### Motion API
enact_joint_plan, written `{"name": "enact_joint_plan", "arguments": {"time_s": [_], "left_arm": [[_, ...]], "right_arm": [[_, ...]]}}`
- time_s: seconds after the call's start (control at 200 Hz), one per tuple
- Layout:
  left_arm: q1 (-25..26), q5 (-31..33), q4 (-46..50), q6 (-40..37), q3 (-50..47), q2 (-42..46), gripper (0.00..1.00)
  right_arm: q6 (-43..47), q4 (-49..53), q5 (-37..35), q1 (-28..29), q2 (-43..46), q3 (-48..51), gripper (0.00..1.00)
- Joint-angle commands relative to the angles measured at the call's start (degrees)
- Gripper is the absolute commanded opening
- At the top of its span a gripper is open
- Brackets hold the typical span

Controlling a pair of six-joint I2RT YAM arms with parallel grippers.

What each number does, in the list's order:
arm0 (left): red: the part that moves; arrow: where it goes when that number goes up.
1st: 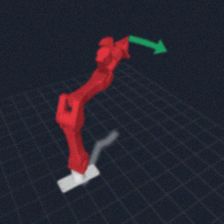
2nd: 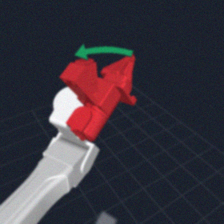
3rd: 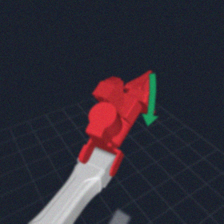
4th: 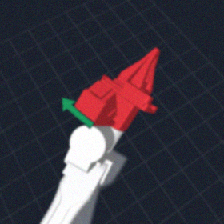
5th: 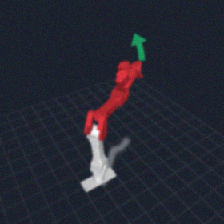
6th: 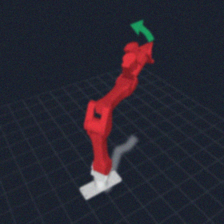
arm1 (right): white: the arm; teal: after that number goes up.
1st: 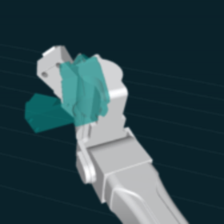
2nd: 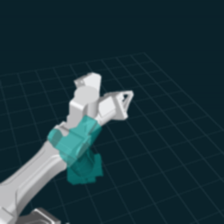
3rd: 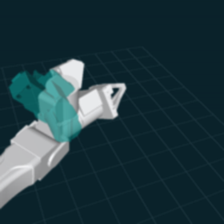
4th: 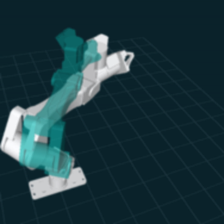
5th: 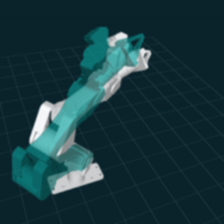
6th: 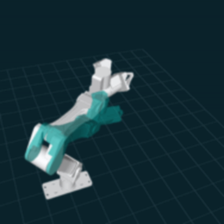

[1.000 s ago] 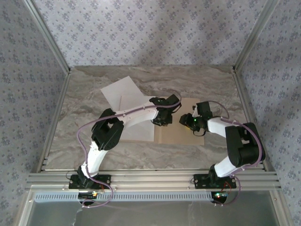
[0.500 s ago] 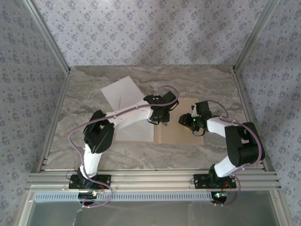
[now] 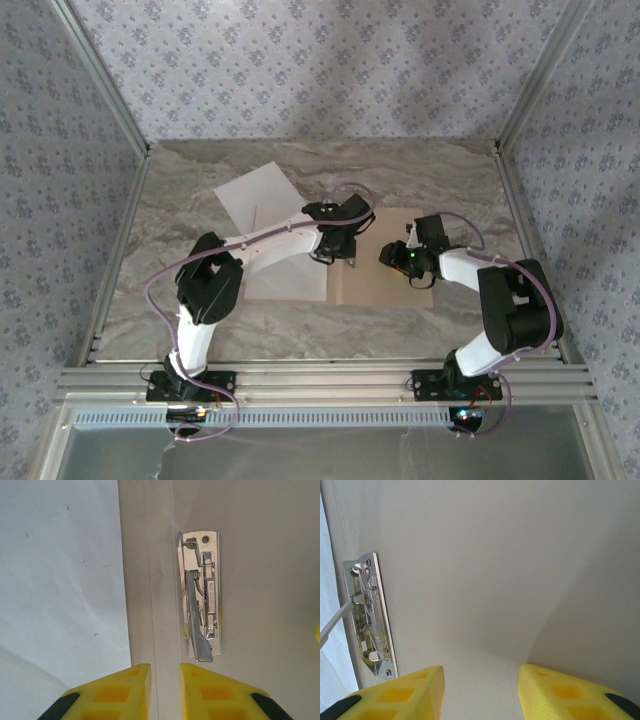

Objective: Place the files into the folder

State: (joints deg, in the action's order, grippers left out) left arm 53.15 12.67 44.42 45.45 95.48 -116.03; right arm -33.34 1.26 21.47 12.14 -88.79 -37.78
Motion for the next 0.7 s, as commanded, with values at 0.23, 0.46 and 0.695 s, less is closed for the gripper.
{"name": "enact_joint_plan", "arguments": {"time_s": [0.23, 0.46, 0.695], "left_arm": [[0.4, -2.1, -2.3, 0.1, -3.5, -1.9, 0.14], [-0.2, -1.1, -2.0, -0.9, -0.2, -4.6, 0.14], [-2.1, 1.2, -2.8, -3.7, 6.6, -8.1, 0.14]], "right_arm": [[0.9, 5.5, -1.4, 0.5, -1.9, 0.5, 0.46], [1.0, 5.4, -1.3, 0.5, -1.9, 0.7, 0.47], [1.1, 5.5, -1.7, 0.6, -1.9, 0.6, 0.47]]}}
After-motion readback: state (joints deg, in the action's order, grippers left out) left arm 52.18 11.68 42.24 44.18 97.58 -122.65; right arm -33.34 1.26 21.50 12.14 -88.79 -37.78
